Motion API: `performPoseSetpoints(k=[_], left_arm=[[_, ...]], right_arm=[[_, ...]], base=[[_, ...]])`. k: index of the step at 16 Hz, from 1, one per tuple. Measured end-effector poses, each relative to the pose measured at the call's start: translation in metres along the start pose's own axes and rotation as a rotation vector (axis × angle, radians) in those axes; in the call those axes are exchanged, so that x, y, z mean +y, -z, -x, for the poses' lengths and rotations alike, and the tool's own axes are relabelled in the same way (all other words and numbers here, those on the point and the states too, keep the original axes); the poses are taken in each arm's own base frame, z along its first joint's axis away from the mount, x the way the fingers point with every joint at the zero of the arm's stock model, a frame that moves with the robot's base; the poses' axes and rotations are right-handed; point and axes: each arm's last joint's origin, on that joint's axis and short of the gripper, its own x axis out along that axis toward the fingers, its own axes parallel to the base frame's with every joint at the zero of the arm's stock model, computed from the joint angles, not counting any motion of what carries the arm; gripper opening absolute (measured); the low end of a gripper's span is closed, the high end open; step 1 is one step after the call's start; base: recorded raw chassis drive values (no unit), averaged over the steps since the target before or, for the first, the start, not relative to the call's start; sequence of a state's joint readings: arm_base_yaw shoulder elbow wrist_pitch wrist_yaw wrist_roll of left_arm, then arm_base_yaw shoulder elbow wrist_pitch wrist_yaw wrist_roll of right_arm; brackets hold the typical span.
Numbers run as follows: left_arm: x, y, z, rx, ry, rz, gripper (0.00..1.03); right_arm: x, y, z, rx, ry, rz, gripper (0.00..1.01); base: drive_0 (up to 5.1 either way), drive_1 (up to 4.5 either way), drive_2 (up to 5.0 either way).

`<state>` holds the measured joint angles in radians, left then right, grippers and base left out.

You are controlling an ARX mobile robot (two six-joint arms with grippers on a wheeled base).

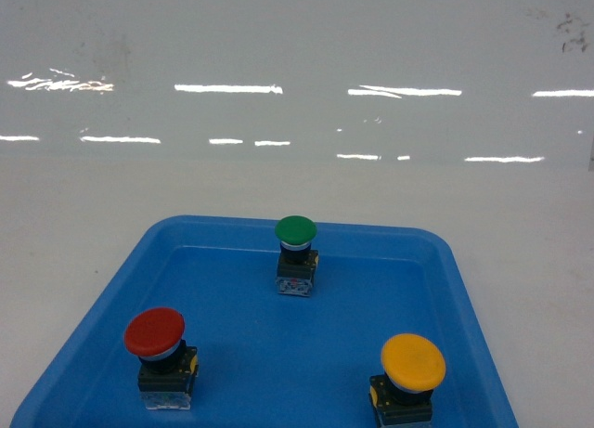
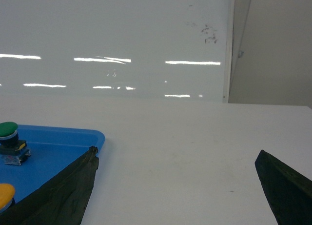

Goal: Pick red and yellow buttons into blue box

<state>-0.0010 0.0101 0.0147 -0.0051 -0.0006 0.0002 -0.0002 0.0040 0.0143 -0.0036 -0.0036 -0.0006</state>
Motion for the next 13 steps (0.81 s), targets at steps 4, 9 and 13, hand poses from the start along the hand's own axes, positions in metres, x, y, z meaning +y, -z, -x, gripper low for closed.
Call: performPoseSetpoints(k=[4, 9, 13], left_arm=[[0.0000, 0.0000, 0.0000, 0.000, 0.000, 0.000, 0.98], [0.0000, 0.0000, 0.0000, 0.000, 0.000, 0.000, 0.98], [0.0000, 0.0000, 0.0000, 0.000, 0.000, 0.000, 0.98]], right_arm=[[0.0000, 0.0000, 0.0000, 0.000, 0.000, 0.000, 0.98], [0.0000, 0.0000, 0.0000, 0.000, 0.000, 0.000, 0.98], [0.0000, 0.0000, 0.0000, 0.000, 0.000, 0.000, 0.98]], base=[[0.0, 0.00, 0.0], [0.0, 0.00, 0.0], [0.0, 0.00, 0.0]])
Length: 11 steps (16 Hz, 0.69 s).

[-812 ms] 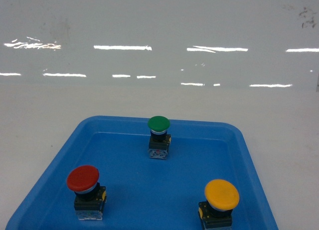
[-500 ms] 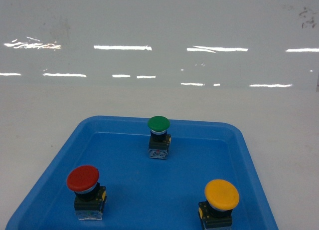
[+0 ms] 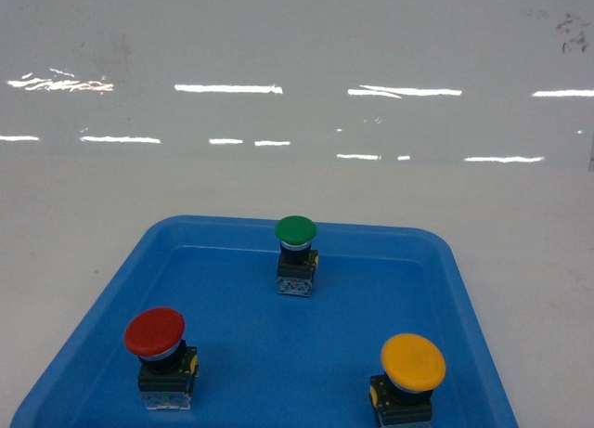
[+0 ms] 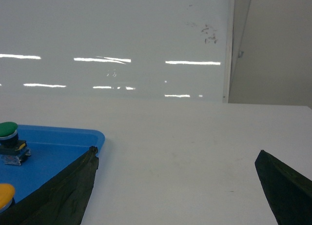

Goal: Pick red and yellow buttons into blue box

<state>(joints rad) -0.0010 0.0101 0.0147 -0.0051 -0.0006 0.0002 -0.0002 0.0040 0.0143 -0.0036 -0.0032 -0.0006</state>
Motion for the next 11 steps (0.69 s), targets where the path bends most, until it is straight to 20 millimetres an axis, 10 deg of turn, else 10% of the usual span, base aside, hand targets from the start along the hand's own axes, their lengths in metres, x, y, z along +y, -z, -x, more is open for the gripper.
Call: performPoseSetpoints(k=[8, 11], left_arm=[[0.002, -0.003, -0.001, -0.024, 0.018, 0.010, 0.98], [-0.012, -0.034, -0.054, 0.108, 0.116, 0.017, 0.98]], right_arm=[[0.000, -0.002, -0.003, -0.009, -0.022, 0.000, 0.98], [0.016, -0.039, -0.058, 0.093, -0.147, -0.006, 0.98]], base=[[0.0, 0.00, 0.0], [0.0, 0.00, 0.0]])
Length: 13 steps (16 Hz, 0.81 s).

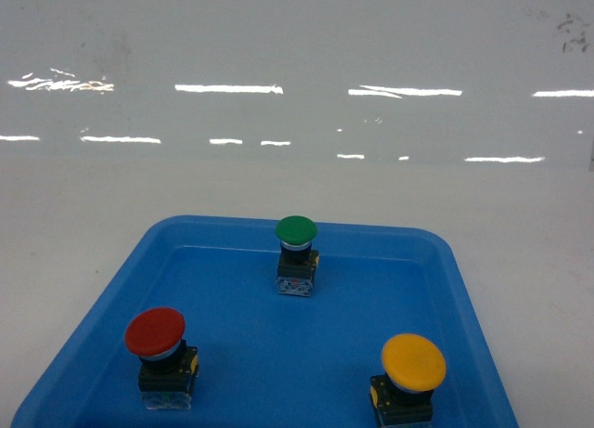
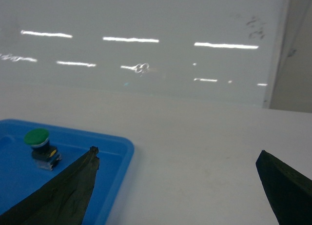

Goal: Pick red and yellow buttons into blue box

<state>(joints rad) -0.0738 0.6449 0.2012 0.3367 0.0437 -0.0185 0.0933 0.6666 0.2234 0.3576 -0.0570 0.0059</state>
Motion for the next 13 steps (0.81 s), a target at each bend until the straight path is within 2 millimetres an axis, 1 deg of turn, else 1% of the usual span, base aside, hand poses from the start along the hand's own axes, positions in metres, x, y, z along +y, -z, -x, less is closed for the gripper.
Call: performPoseSetpoints(k=[2, 4, 5, 7, 9, 11, 13], left_arm=[[-0.010, -0.003, -0.018, 0.107, 0.055, -0.023, 0.98], [-0.014, -0.006, -0.033, 0.162, 0.066, -0.034, 0.98], [-0.015, -0.007, -0.038, 0.192, 0.070, -0.038, 0.98], [-0.018, -0.003, -0.040, 0.212, 0.074, -0.052, 0.98], [-0.019, -0.003, -0.040, 0.211, 0.075, -0.063, 0.98], [-0.019, -0.003, -0.040, 0.211, 0.075, -0.064, 0.98], [-0.019, -0.003, -0.040, 0.211, 0.075, -0.064, 0.98]], right_arm=[[0.004, 0.000, -0.018, 0.108, -0.062, -0.001, 0.98], [0.008, -0.003, -0.033, 0.155, -0.091, 0.001, 0.98], [0.008, -0.006, -0.037, 0.170, -0.101, -0.007, 0.98], [0.010, -0.011, -0.041, 0.203, -0.122, -0.029, 0.98], [0.017, -0.010, -0.043, 0.257, -0.172, -0.052, 0.98], [0.032, -0.005, -0.047, 0.302, -0.207, -0.032, 0.98], [0.053, -0.006, -0.053, 0.293, -0.214, 0.005, 0.98]], base=[[0.0, 0.00, 0.0], [0.0, 0.00, 0.0], [0.0, 0.00, 0.0], [0.0, 0.00, 0.0], [0.0, 0.00, 0.0], [0.0, 0.00, 0.0], [0.0, 0.00, 0.0]])
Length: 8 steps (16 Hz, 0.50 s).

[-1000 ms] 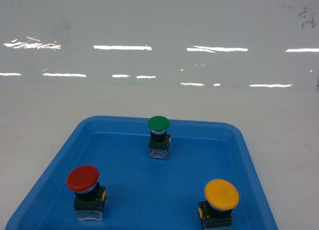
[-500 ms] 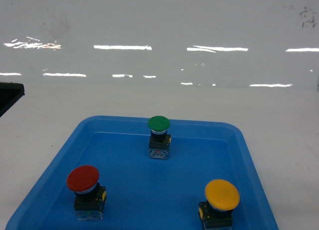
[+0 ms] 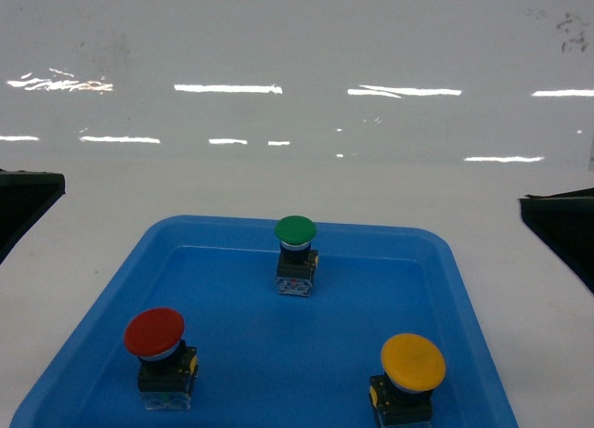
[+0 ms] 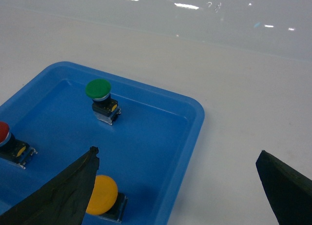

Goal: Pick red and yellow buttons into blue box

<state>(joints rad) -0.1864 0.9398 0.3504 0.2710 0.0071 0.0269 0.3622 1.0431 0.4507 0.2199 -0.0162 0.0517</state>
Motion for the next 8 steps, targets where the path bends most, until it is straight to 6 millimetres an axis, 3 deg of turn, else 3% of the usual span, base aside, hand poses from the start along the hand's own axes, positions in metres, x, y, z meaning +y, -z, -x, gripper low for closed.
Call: performPoseSetpoints(k=[4, 6, 8], left_arm=[[0.000, 0.000, 0.000, 0.000, 0.000, 0.000, 0.98], [0.000, 0.000, 0.000, 0.000, 0.000, 0.000, 0.98], [0.000, 0.000, 0.000, 0.000, 0.000, 0.000, 0.98]], right_arm=[[0.031, 0.006, -0.042, 0.095, -0.067, 0.038, 0.98], [0.036, 0.006, -0.061, 0.117, -0.075, 0.034, 0.98], [0.042, 0.018, -0.071, 0.164, -0.091, 0.045, 0.98]], base=[[0.0, 0.00, 0.0], [0.0, 0.00, 0.0], [0.0, 0.00, 0.0]])
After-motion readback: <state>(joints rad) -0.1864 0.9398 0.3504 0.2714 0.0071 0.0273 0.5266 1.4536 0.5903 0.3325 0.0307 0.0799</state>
